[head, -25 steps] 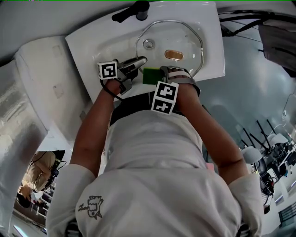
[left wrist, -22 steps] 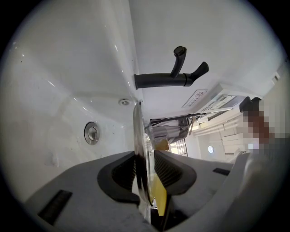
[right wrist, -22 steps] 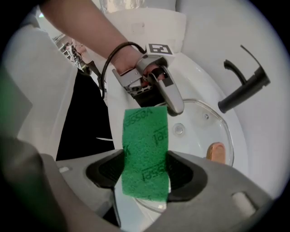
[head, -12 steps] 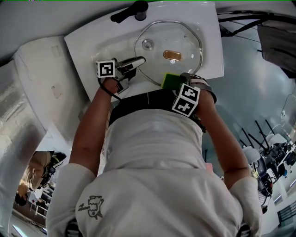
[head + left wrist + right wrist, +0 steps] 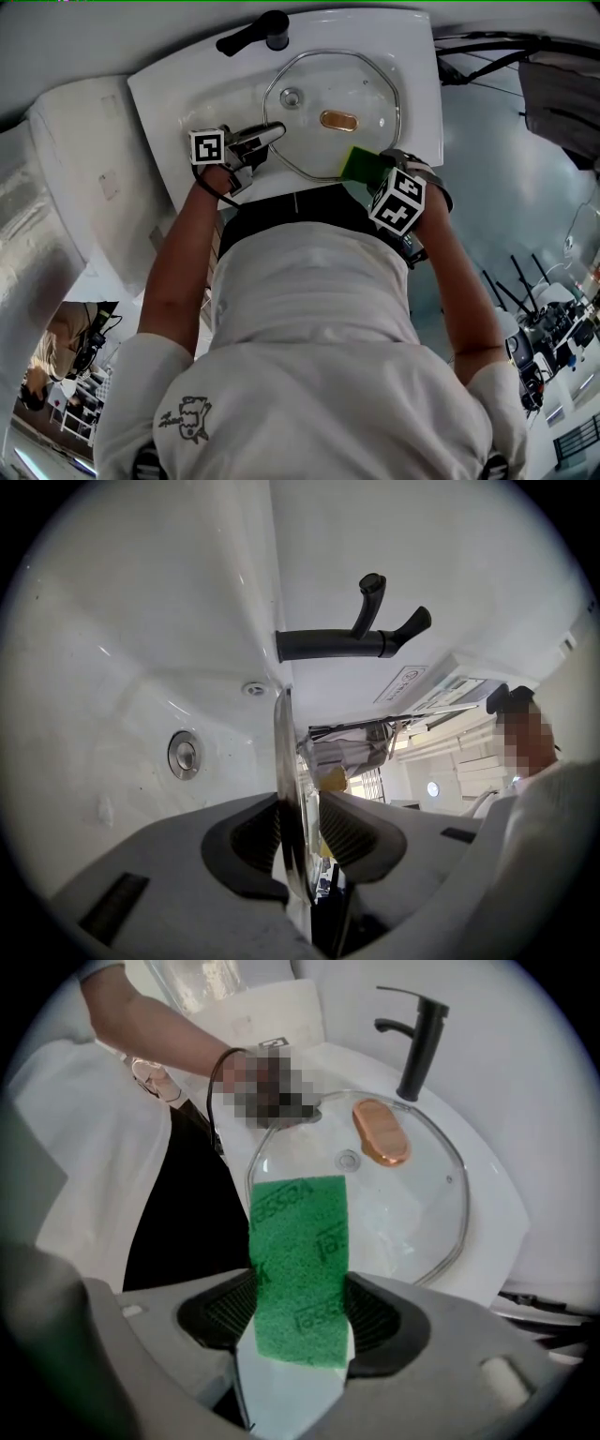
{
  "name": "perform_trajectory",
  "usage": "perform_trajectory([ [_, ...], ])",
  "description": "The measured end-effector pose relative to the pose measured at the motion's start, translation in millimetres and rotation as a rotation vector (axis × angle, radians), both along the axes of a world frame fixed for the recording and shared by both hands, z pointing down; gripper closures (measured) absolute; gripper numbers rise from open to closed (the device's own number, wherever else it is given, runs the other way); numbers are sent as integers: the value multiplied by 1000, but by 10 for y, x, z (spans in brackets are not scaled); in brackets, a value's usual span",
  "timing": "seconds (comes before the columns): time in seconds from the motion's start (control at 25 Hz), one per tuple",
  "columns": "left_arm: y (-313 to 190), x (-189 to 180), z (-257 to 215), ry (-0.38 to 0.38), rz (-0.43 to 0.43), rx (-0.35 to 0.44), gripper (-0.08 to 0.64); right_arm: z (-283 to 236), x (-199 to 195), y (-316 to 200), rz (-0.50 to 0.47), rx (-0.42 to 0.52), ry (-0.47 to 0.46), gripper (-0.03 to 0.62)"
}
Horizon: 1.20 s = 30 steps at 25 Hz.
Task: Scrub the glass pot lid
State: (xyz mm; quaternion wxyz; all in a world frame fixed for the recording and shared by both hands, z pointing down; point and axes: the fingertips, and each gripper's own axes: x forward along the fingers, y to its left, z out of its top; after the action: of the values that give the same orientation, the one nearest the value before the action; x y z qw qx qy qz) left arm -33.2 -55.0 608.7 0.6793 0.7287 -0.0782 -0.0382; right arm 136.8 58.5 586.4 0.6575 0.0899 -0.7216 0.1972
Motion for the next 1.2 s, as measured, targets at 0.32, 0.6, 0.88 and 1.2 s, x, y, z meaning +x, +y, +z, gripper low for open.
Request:
perform_trajectory([
  [0.32,-67,-40,-29,-66,-24,122,382,-127,112,-183,-5,29,-65,301],
  [0.6,-202,-327,25,-156,-142,148,354,-272,238,-494,64,77,-128,299],
  [0.88,-213,-586,-167,-246,-203,195,354,-484,315,-802,144,129,-211,298],
  [1.2,-243,-622,-944,-305,-238,377,354,-869,285,-1155,213,250,-333,296],
])
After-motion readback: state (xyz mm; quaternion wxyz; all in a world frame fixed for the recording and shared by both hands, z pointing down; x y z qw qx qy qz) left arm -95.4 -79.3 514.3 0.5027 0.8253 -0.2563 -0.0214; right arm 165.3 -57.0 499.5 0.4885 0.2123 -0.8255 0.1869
